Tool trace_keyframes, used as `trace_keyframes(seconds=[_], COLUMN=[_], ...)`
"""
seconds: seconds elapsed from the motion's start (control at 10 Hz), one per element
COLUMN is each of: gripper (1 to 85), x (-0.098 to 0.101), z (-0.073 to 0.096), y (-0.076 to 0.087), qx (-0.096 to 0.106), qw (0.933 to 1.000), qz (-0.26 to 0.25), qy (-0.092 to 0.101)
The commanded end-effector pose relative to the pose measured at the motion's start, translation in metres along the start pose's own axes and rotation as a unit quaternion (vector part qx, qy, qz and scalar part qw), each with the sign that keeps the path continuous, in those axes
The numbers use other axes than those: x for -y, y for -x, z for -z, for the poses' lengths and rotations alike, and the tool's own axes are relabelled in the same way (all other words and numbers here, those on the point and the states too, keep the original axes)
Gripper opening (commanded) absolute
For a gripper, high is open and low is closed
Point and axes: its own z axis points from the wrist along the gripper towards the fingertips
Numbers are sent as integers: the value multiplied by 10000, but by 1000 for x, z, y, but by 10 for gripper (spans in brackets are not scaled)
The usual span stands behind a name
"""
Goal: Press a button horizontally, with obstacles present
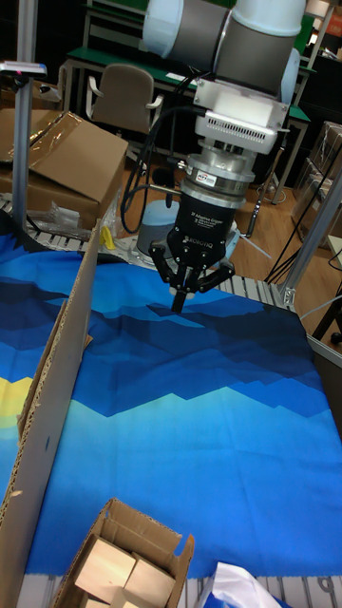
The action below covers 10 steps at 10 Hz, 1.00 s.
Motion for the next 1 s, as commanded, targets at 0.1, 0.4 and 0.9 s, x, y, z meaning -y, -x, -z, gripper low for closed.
trace_keyframes(seconds=[0.1, 0.4, 0.9], gripper=[10, 10, 10], x=[16, 17, 18], z=[-6, -19, -22], y=[6, -2, -4], qx=[7, -58, -99], qw=[9999, 9997, 9998], qz=[-99, -159, -92], qy=[127, 202, 167])
